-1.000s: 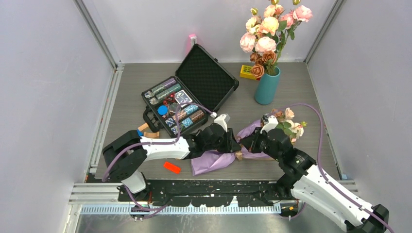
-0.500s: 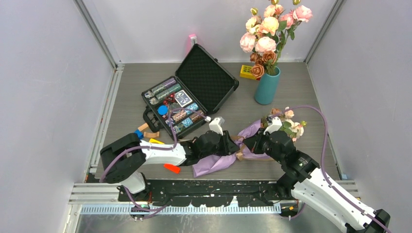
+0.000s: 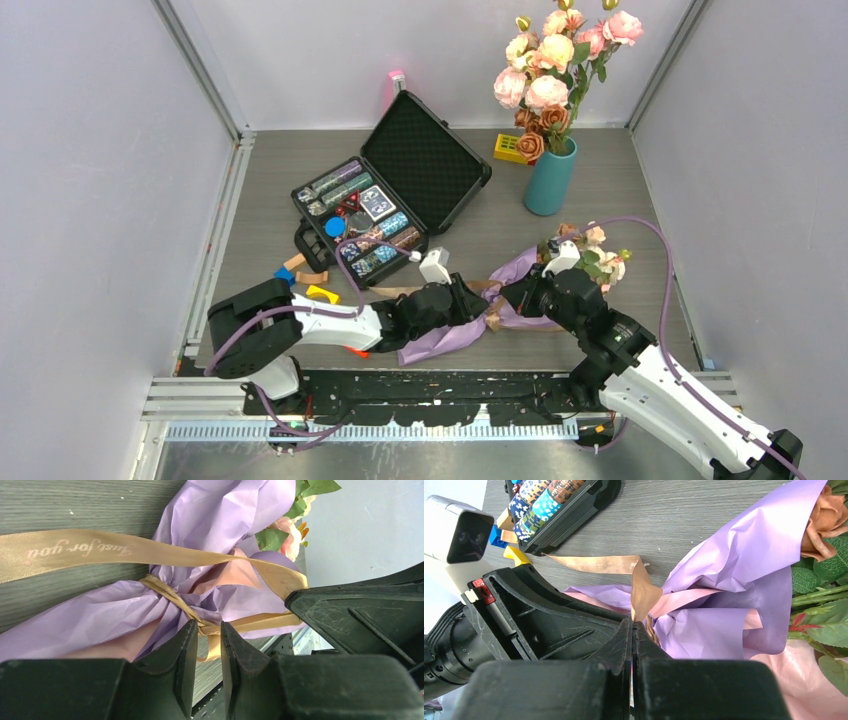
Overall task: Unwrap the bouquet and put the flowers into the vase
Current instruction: Untie the ribbon from the wrapping paper.
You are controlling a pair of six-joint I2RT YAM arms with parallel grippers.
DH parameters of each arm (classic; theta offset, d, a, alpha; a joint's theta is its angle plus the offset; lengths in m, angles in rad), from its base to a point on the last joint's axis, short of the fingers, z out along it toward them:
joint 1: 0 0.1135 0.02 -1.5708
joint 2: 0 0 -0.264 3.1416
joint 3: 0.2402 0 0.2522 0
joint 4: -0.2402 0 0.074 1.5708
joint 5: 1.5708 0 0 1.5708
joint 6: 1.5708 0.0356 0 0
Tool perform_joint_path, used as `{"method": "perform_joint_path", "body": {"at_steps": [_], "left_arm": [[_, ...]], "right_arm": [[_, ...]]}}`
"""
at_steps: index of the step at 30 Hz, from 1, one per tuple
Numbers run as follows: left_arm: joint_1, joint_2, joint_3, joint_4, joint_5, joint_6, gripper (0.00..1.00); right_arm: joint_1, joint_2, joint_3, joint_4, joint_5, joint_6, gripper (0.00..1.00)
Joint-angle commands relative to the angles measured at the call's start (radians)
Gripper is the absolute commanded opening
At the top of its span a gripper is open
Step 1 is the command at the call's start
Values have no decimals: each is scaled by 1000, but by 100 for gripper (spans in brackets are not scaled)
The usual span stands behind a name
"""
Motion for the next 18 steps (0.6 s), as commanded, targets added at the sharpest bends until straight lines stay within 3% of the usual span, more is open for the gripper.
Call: {"method": "perform_joint_path", "body": {"at_steps": [1, 18], "left_arm": [[-21, -6, -4, 53, -100, -49, 25], [-35, 96, 12, 59, -109, -137, 26]], "right_arm": [[2, -17, 0, 31, 24, 5, 0], [2, -20, 0, 33, 18, 6, 0]]}}
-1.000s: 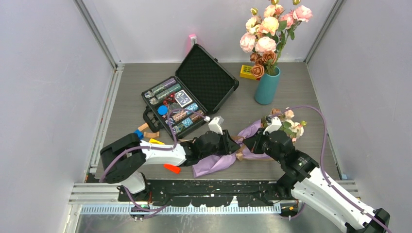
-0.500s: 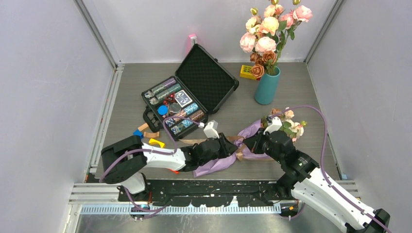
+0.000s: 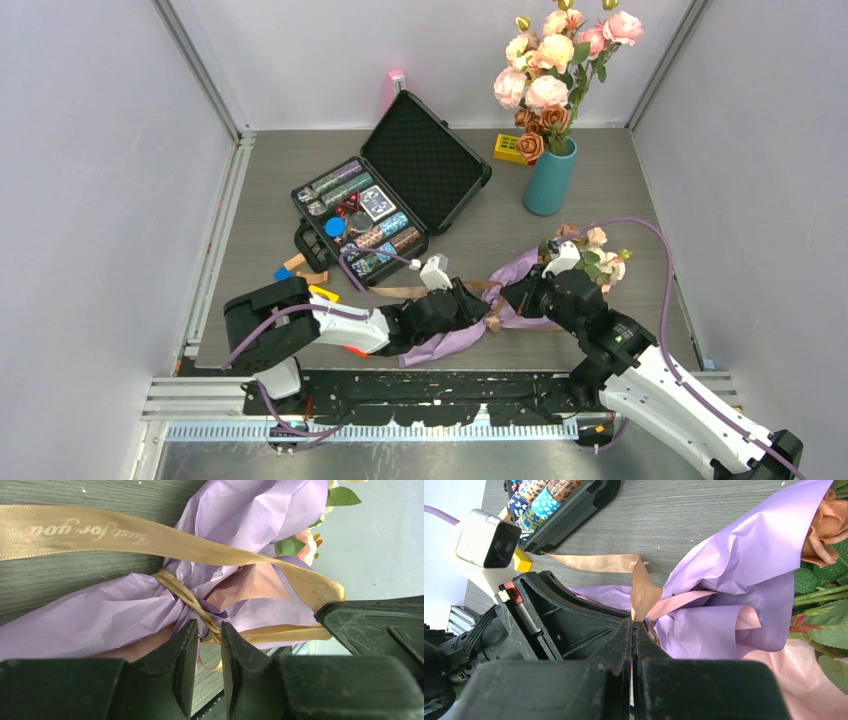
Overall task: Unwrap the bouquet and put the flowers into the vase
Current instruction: Untie the ribbon from the wrapping paper.
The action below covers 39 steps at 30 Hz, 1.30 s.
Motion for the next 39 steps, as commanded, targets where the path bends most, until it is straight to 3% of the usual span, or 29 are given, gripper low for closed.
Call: {"method": "perform_joint_path", "body": {"at_steps": [1, 17, 27, 39], "left_arm": [[-8, 31, 21, 21, -42, -32, 27], [-10, 100, 80, 19, -42, -36, 30], [-10, 142, 115, 73, -32, -17, 21], [-10, 158, 113, 167, -17, -3, 31]], "right_arm": [[2, -13, 2, 39, 15, 6, 0], [2, 3, -19, 77, -22, 15, 0], [2, 21, -41, 145, -118, 16, 0], [2, 19, -44, 188, -207, 11, 0]]}}
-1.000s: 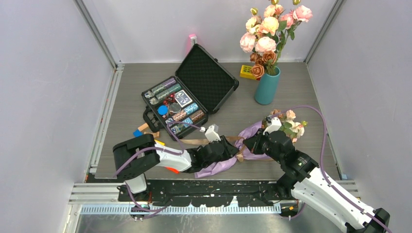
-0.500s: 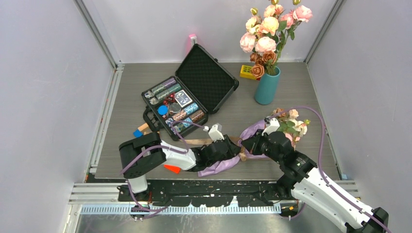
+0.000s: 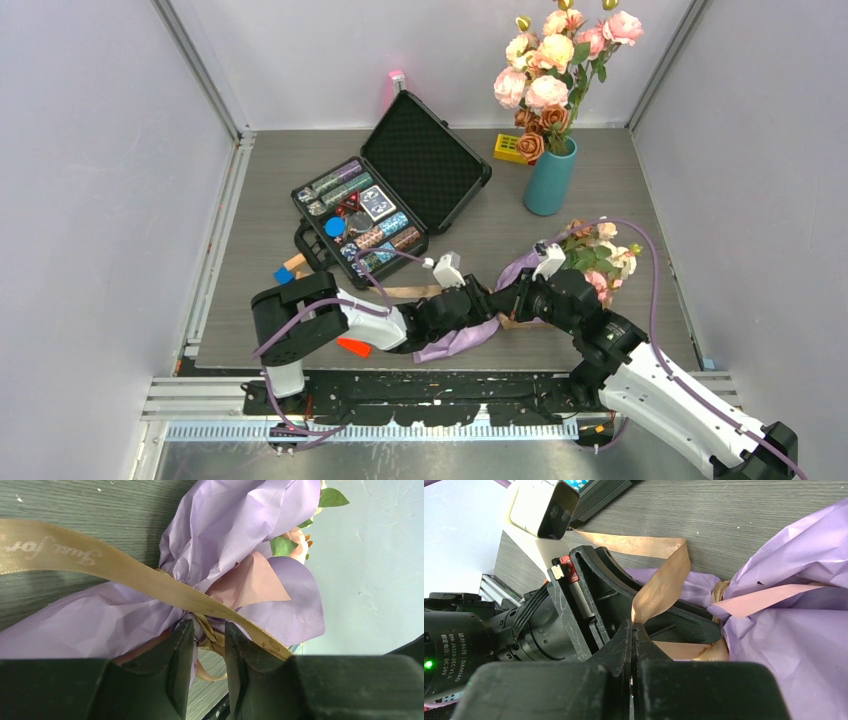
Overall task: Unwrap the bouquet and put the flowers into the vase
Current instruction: Untie the ribbon from the wrapping paper.
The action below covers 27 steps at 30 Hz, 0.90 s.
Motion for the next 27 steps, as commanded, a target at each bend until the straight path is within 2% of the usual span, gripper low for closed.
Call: {"method": "perform_joint_path", "body": {"at_steps": [1, 17, 21, 27], "left_arm": [[-5, 18, 26, 76, -9, 28, 32], [-5, 92, 51, 62, -5, -16, 29], [-6, 93, 54, 55, -7, -12, 20], [-1, 53, 14, 92, -39, 2, 2]], "right_arm": [[2, -11, 3, 75, -47, 3, 0], [2, -13, -13, 108, -80, 14, 0], [2, -18, -19, 104, -86, 13, 0], [3, -50, -13, 66, -70, 4, 0]]}}
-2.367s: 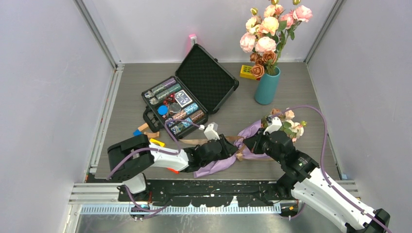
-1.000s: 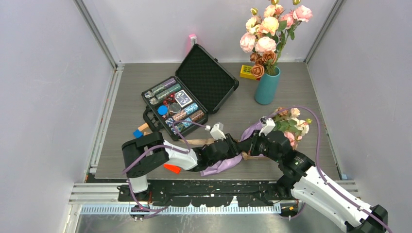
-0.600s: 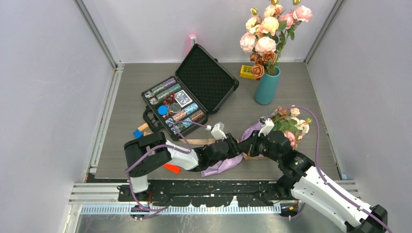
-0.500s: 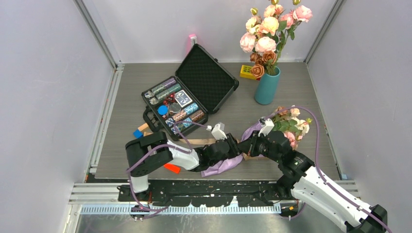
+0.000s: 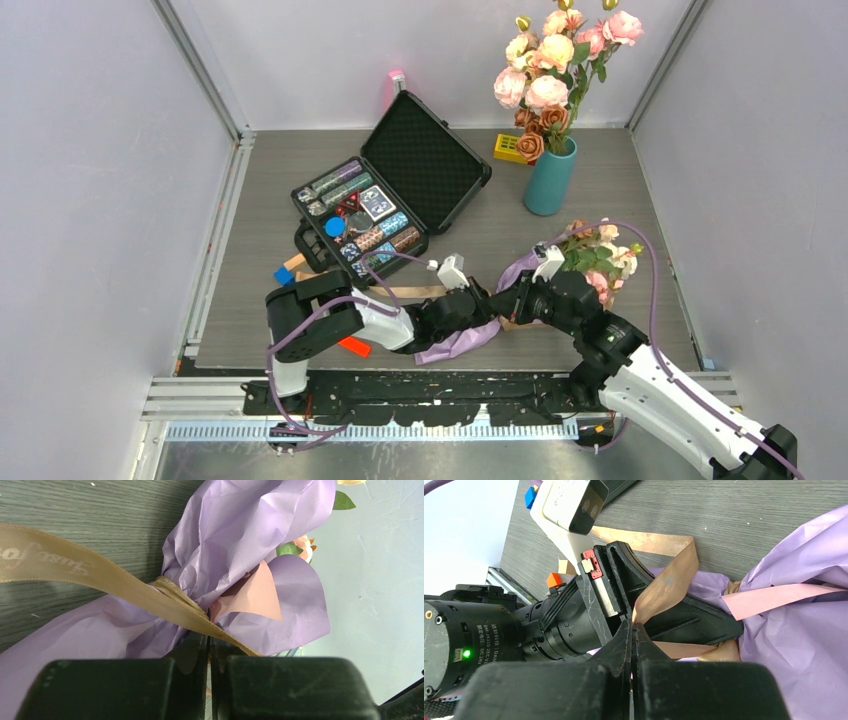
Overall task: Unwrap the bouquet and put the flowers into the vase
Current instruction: Untie the ribbon from the wrapping paper.
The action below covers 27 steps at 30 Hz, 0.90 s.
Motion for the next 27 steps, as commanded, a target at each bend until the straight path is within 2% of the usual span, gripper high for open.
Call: {"method": "perform_joint_path", "body": {"at_steps": [1, 12, 19, 23, 24, 26, 27], "left_arm": [[4, -36, -22, 34, -48, 30, 0], [58, -133, -66, 63, -3, 101, 0], [105, -95, -56, 123, 134, 111, 0], [114, -85, -57, 145, 161, 124, 0], [115, -85, -59, 143, 164, 128, 0], [121, -86, -65, 143, 168, 133, 0], [123, -86, -70, 143, 171, 133, 0]], "right_arm": [[5, -41, 8, 44, -22, 2, 0], [6, -63, 39, -57, -20, -39, 0], [6, -29, 46, -3, -217, -43, 0], [6, 78, 67, -1, -303, -75, 0], [7, 121, 72, -12, -311, -92, 1], [8, 164, 98, -35, -293, -110, 10], [8, 171, 105, -44, -283, -115, 20]]}}
